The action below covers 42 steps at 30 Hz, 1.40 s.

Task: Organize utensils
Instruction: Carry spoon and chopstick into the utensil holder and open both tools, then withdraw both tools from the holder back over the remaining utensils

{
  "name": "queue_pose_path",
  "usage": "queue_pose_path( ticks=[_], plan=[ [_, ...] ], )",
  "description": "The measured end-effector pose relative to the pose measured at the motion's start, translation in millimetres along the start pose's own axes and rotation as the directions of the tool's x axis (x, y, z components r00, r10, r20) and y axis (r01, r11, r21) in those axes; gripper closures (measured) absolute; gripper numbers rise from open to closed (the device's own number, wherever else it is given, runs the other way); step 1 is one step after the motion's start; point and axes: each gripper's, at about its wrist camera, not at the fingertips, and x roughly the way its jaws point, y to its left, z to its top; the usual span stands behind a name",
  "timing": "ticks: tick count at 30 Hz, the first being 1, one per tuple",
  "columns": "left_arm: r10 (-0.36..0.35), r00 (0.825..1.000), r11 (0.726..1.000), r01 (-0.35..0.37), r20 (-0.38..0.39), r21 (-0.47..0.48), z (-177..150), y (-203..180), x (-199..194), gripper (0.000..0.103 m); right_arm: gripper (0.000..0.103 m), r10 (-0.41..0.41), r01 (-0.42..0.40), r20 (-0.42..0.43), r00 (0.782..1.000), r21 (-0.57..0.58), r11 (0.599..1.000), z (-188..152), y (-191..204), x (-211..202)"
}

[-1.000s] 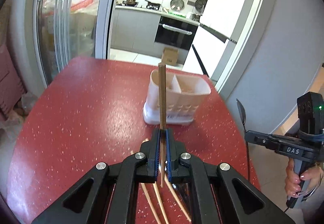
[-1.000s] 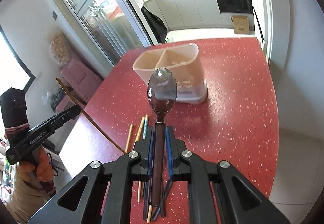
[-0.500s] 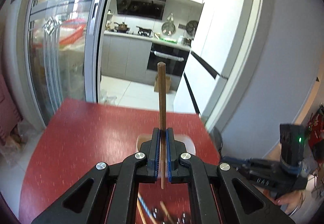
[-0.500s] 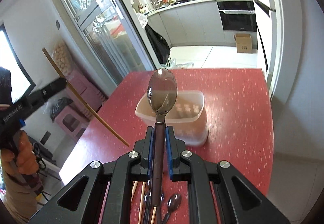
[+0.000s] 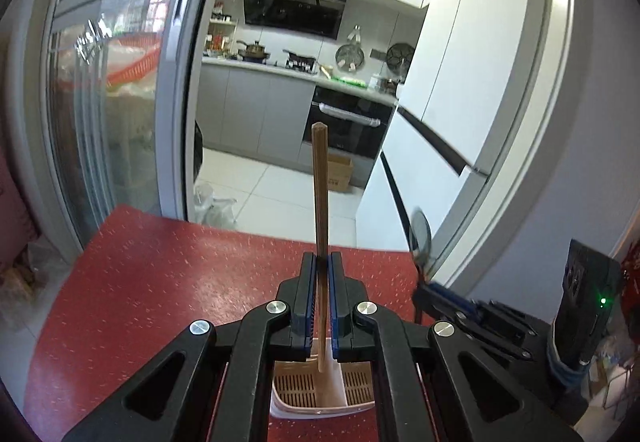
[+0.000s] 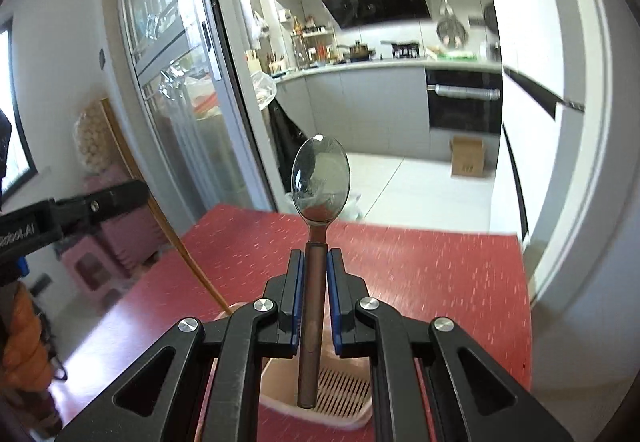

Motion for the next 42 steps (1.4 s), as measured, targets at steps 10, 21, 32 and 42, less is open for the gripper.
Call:
queue_pose_path(
  ticks=[10,21,32,42],
  plan=[
    [0.054,0.995,0.998,-0.051,-0.086,0.036,-47,3,50,0.068,0.091,-0.046,0.051,0.034,0.998,-0.141,0.989,-50,17,43],
    [0.163,0.98,0.983,-0.151,-0.111,0.109,-78,5,58,0.068,0.09,-0.045,0.037,-0.05,0.998,-0.143,0.989,-74,15,50],
    [0.221,0.974,0.968,-0.213,-0.051,0.137,-99,5,6,0.068,0.054,-0.012,0.008,-0.076,0.997,-0.057,0.998,-65,13,19],
    [0.237,0.958,0.971,-0.235,-0.161,0.029,-167,19,-56,0.068,0.034,0.002,0.022,-0.225,0.974,0.103,0.994,-113,7,-44]
  ],
)
